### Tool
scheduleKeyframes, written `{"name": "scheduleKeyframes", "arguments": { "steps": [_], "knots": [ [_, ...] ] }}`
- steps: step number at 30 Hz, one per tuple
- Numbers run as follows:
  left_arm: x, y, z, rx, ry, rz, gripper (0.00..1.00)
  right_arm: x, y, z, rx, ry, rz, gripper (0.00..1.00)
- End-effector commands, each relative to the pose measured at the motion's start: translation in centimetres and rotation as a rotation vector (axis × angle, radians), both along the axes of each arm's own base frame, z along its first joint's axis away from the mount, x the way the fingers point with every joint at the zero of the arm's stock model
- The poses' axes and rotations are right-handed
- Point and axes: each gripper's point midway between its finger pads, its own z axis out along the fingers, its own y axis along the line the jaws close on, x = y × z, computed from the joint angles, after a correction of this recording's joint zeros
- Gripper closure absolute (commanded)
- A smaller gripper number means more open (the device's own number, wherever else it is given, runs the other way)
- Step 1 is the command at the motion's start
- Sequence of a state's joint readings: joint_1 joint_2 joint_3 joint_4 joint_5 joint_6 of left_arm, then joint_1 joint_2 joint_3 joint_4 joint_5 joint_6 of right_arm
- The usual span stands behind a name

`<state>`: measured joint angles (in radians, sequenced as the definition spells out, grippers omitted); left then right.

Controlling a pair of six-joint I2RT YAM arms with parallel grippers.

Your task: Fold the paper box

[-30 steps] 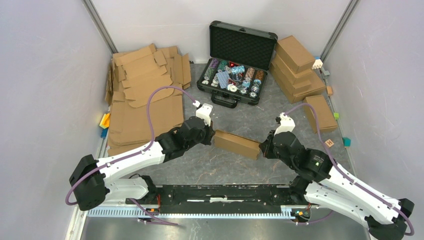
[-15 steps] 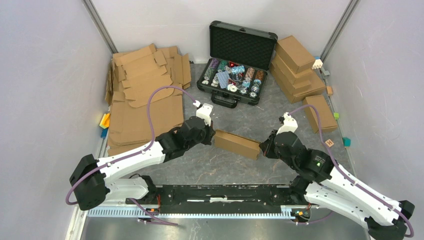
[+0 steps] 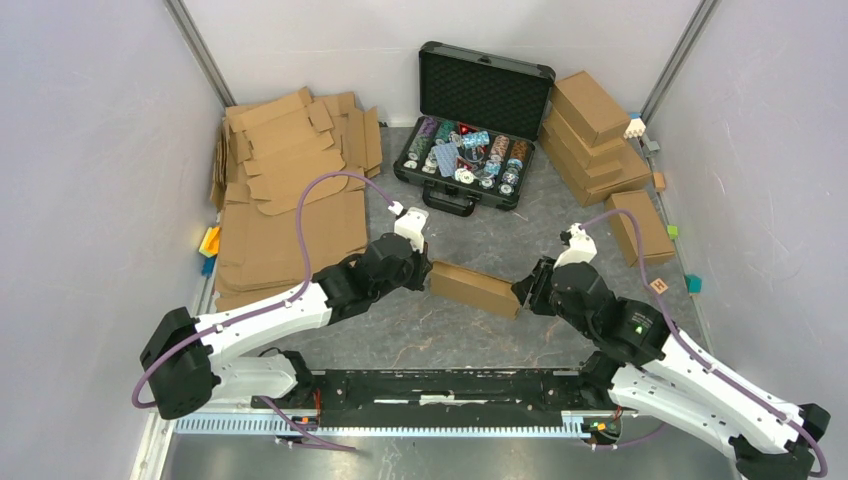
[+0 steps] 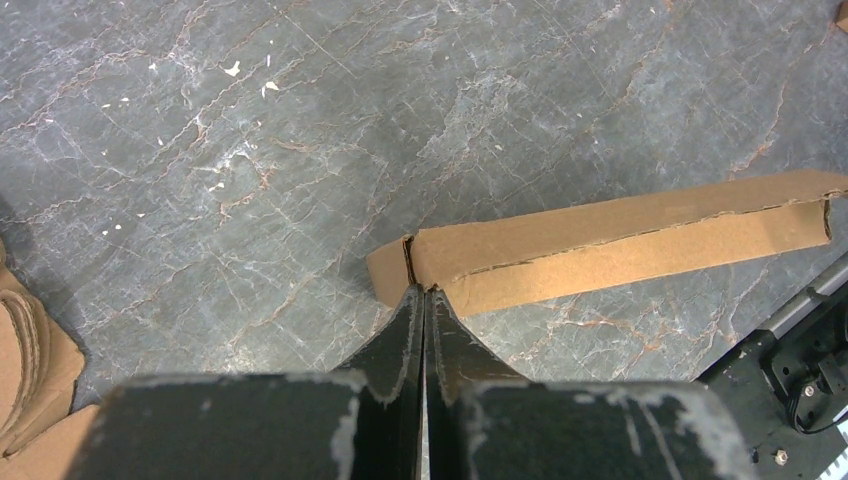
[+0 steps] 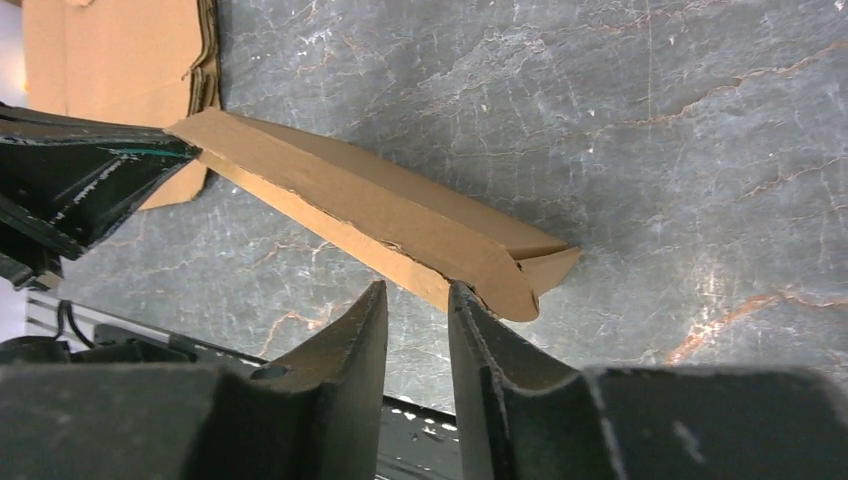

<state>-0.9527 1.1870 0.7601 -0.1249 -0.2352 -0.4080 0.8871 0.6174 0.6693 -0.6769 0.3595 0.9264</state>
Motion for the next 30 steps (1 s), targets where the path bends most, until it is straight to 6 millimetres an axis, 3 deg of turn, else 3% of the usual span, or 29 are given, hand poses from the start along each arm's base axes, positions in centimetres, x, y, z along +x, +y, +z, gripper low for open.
{"name": "scheduleKeyframes", "arguments": {
  "steps": [1, 4, 9, 16, 21, 24, 30],
  "knots": [
    [-0.8, 0.0, -1.2, 0.032, 0.052, -0.006, 0.98, 0.1, -0.7, -0.6, -0.088, 0.004, 0.02, 0.64],
    [-0.8, 0.0, -1.2, 0.035, 0.053, -0.005, 0.98, -0.2, -0.3, -0.7, -0.135, 0.002, 0.092, 0.59],
    [-0.7, 0.1, -1.3, 0.039, 0.054, -0.002, 0.98, -0.6, 1.4, 1.5, -0.131, -0.098, 0.264, 0.42],
    [-0.6, -0.2, -1.3, 0.042, 0.06, -0.005, 0.98, -1.4, 0.8, 2.1, -0.257, -0.125, 0.402, 0.31],
    [-0.7, -0.3, -1.3, 0.042, 0.062, -0.008, 0.98, -0.8, -2.1, 3.5, -0.38, -0.179, 0.348, 0.3],
    [-0.7, -0.3, -1.3, 0.042, 0.062, -0.009, 0.98, -0.3, -3.7, 3.0, -0.477, -0.164, 0.309, 0.3],
    [-0.7, -0.2, -1.2, 0.042, 0.061, -0.005, 0.98, 0.0, -2.7, 0.3, -0.511, -0.134, 0.359, 0.36]
  ]
}}
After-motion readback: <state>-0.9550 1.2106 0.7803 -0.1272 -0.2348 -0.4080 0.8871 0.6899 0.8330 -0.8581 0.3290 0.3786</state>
